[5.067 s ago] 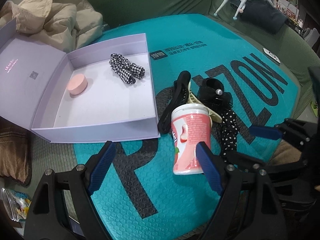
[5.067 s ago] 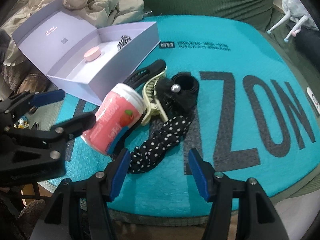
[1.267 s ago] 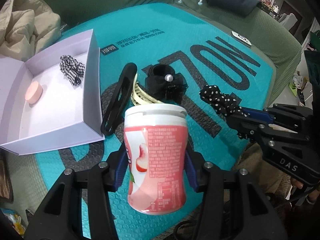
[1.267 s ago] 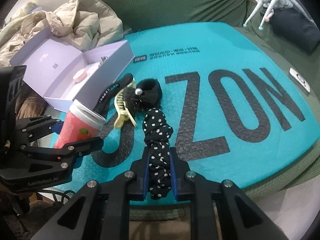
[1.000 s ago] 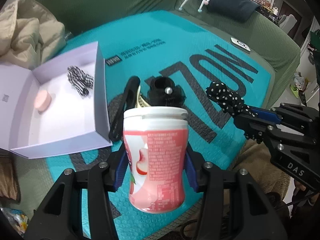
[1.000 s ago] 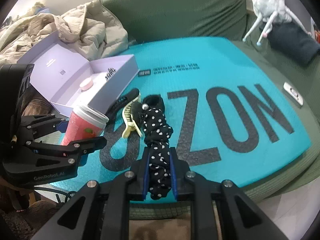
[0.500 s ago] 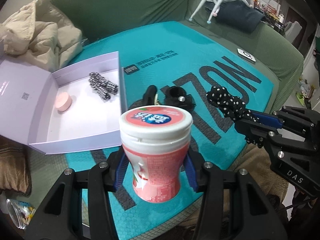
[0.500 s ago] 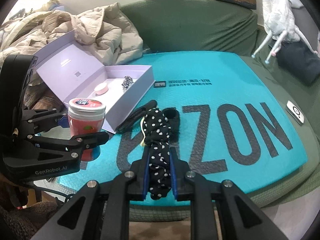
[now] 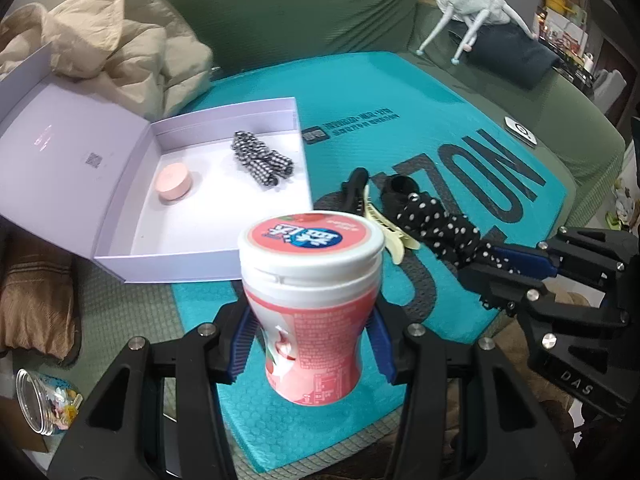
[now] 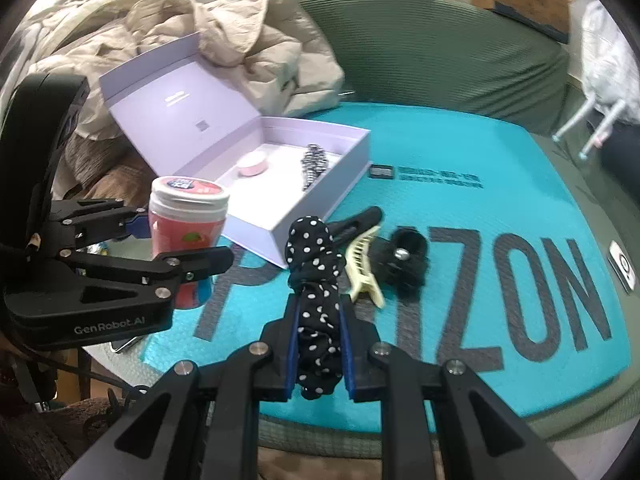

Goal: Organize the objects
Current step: 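Carry the candy jar and polka-dot scrunchie together over the lavender box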

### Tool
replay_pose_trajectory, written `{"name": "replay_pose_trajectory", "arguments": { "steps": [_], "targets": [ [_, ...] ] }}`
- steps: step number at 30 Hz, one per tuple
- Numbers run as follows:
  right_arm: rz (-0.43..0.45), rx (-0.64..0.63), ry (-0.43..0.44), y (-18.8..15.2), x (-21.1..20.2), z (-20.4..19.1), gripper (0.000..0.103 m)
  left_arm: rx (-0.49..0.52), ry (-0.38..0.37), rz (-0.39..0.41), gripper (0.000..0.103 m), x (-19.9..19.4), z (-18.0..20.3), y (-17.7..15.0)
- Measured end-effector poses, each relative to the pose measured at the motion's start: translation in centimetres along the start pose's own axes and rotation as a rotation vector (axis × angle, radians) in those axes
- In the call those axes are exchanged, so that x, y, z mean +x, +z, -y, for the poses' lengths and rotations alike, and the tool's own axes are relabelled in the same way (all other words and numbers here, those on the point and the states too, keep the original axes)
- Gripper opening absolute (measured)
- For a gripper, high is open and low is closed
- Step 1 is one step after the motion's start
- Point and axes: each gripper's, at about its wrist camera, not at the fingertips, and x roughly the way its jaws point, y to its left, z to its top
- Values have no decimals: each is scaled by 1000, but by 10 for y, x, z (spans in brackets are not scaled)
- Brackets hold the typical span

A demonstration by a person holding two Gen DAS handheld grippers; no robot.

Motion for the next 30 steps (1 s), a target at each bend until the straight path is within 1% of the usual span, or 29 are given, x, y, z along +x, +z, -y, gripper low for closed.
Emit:
{"name": "replay_pose_trajectory", "arguments": {
  "steps": [10, 12, 14, 21, 30],
  "targets": [
    [-26, -77, 59, 21, 16, -23, 17, -74, 43, 30, 48, -10, -33, 0],
    [-32, -84, 68, 25, 19, -26, 17, -76, 83, 44, 48, -11, -39, 0],
    [-40, -89, 78, 29, 24, -28, 17, -82, 100, 48, 48, -10, -45, 1],
    [-62, -100, 80, 42, 38, -34, 17, -114, 86, 32, 48, 0, -67, 4],
    [-82, -101, 80, 62, 58, -38, 17, -110, 79, 33, 48, 11, -87, 16]
  ]
}}
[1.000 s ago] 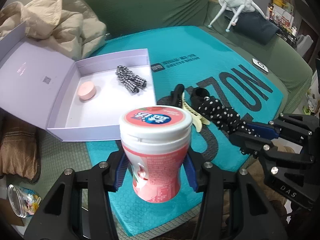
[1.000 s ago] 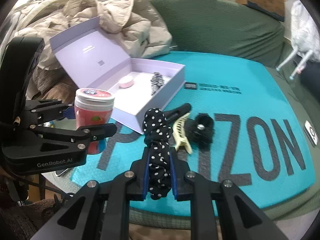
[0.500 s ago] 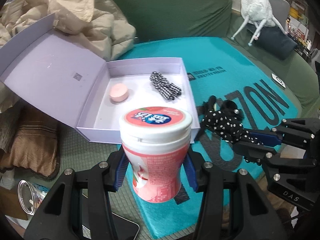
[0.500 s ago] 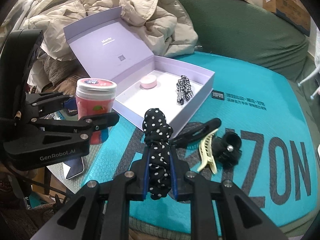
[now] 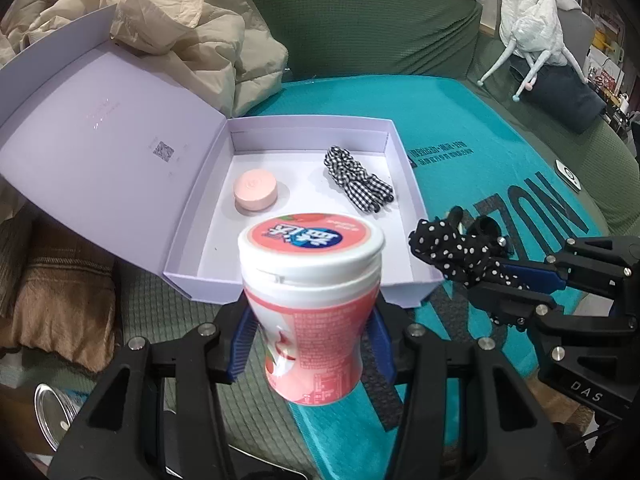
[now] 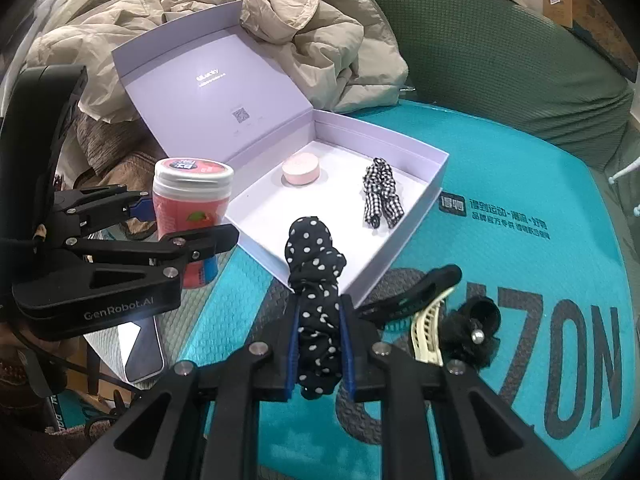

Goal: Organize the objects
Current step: 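Carry the candy jar and polka-dot scrunchie together over the lavender box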

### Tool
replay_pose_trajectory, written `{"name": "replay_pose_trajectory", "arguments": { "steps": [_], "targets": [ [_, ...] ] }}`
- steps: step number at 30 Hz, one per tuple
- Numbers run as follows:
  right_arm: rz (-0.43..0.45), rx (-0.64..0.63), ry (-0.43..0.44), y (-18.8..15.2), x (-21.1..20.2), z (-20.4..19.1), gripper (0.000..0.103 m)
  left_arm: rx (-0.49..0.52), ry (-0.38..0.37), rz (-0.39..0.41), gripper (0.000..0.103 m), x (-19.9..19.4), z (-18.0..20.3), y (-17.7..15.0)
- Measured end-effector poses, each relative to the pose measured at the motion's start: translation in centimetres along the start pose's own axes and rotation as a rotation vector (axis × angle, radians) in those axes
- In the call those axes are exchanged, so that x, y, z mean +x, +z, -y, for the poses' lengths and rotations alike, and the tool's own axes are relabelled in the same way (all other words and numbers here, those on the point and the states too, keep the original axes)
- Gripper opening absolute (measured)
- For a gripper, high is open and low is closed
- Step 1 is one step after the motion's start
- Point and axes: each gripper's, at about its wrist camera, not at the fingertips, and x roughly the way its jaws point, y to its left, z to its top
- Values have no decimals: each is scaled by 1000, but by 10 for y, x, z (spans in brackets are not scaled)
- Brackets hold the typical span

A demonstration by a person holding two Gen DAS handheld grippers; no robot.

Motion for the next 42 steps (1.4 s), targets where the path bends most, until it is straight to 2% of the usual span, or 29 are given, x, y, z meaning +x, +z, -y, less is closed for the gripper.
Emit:
{"name": "replay_pose_trajectory", "arguments": {
  "steps": [29, 42],
  "targets": [
    [-42, 11, 1, 65, 54, 27, 17, 41, 40, 7, 48, 57, -30, 60],
    [-52, 20, 11, 97, 87, 36, 17, 23, 22, -4, 48, 92, -45, 84]
  ]
}}
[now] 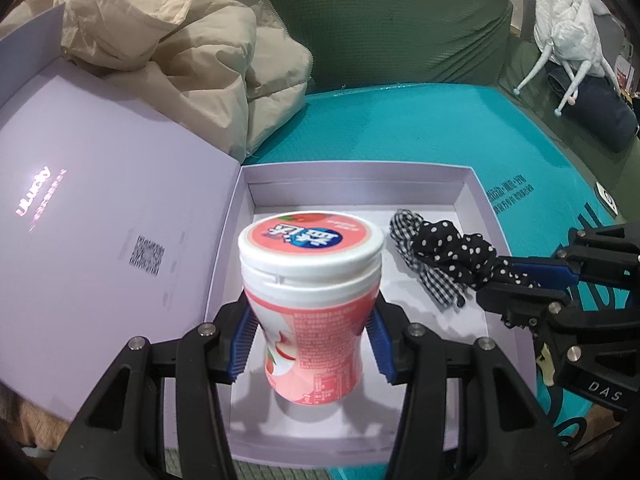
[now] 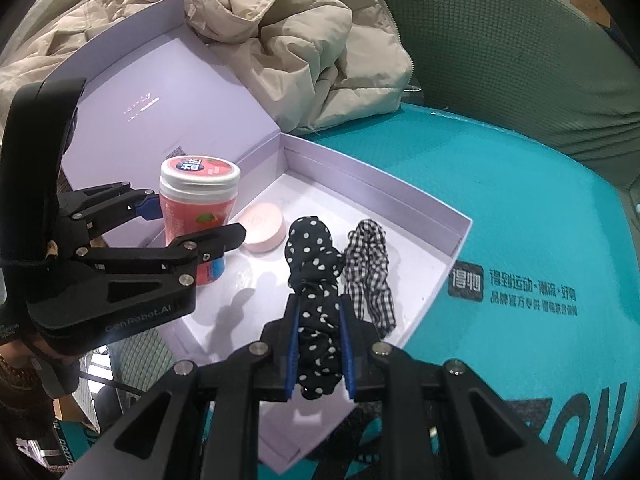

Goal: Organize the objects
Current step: 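Carry the candy jar and polka-dot scrunchie together over the lavender box, then lower the candy jar into the box and open the left tool while the right tool releases the scrunchie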

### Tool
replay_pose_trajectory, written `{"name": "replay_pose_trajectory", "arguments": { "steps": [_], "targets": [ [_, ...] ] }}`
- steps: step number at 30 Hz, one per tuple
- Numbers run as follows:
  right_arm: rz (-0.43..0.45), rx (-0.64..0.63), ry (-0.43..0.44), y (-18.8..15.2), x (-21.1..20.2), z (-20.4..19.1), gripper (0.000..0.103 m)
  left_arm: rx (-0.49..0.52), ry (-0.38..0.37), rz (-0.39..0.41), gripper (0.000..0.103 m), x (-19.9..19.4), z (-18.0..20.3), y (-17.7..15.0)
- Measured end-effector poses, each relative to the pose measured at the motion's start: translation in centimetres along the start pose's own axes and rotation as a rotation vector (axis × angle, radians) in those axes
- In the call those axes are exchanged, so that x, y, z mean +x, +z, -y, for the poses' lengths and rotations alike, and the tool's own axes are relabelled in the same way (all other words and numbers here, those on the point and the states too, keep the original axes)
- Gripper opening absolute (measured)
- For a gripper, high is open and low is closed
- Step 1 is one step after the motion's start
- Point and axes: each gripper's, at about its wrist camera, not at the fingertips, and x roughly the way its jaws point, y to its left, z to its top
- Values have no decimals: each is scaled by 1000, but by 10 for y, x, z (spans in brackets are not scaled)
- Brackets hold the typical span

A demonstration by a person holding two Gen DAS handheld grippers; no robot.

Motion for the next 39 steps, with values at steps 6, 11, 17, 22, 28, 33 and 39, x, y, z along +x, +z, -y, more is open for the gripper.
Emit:
{"name": "replay_pose_trajectory", "arguments": {
  "steps": [6, 11, 17, 22, 28, 33, 39],
  "targets": [
    [3, 17, 19, 13, 12, 8, 17, -16, -9, -6, 48, 13, -6, 9],
    [5, 26, 33, 23, 20, 16, 17, -2, -4, 0, 48, 21, -7, 17],
    [2, 38, 43, 35, 31, 23, 17, 26, -1, -7, 48, 34, -6, 25],
    [-4, 47, 39, 41, 41, 29, 17, 44, -4, -21, 48, 43, -4, 31],
    [-25, 74, 22, 43, 54, 38, 17, 79, -9, -43, 48, 53, -1, 33],
    [-44, 101, 14, 39, 65, 46, 17, 98, -15, -58, 48, 60, 4, 34],
    [-61, 101, 9, 36, 71, 48, 17, 112, -8, -58, 48, 63, 9, 33]
  ]
}}
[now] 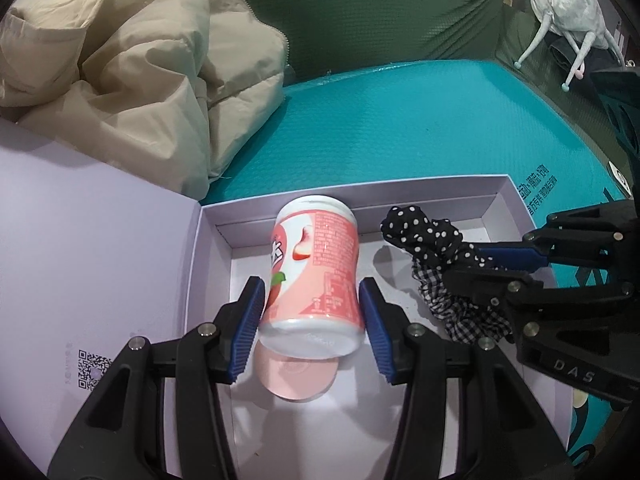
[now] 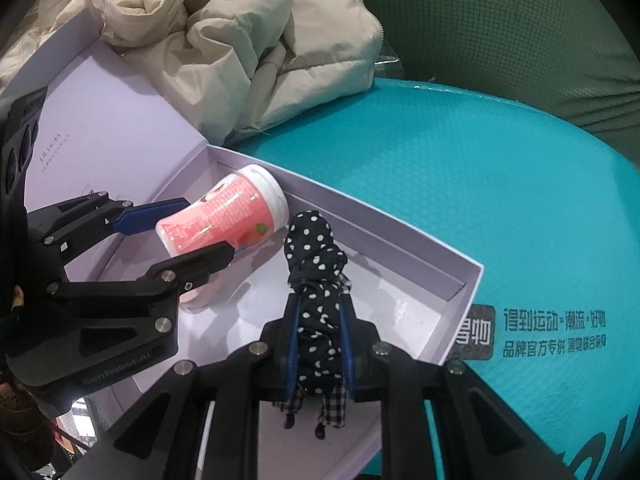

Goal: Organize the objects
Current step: 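Lower the candy jar into the box and open the left tool while the right tool releases the scrunchie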

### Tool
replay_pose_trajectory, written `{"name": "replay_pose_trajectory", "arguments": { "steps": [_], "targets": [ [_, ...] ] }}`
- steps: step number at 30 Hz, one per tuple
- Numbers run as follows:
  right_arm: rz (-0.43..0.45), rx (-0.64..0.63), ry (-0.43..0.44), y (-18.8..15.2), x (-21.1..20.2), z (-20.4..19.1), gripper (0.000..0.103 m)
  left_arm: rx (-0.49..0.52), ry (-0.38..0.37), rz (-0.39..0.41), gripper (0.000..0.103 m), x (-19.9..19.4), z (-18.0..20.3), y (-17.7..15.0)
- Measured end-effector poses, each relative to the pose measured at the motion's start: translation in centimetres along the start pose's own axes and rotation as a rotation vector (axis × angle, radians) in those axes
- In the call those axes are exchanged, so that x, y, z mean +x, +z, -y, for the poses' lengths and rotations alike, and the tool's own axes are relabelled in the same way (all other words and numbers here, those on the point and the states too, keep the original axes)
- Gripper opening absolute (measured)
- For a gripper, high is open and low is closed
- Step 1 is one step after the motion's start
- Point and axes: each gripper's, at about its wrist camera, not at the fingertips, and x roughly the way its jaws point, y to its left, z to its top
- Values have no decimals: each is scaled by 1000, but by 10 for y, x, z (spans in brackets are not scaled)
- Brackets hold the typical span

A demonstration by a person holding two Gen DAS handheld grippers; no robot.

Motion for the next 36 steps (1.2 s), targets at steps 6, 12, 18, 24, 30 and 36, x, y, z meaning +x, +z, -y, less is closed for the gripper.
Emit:
{"name": "replay_pose_trajectory", "arguments": {
  "steps": [6, 12, 18, 24, 30, 36],
  "targets": [
    [-9, -3, 1, -3, 2, -1, 18, 9, -2, 0, 48, -2, 3, -2],
    [-14, -17, -4, -6, 1, -5, 18, 7, -15, -4, 48, -4, 6, -3],
    [-6, -29, -30, -5, -4, -8, 18, 0, 5, 13, 48, -13, 5, -4],
    [10, -38, -43, -4, -16, -10, 21, 3, 34, 40, 48, -29, 6, -1],
    [52, -58, -76, -5, -38, -15, 43, -4, 63, 37, 48, -40, 6, -2],
    [79, -33, -90, -9, -57, -11, 43, -38, 67, 70, 50, -57, 5, -3]
  ]
}}
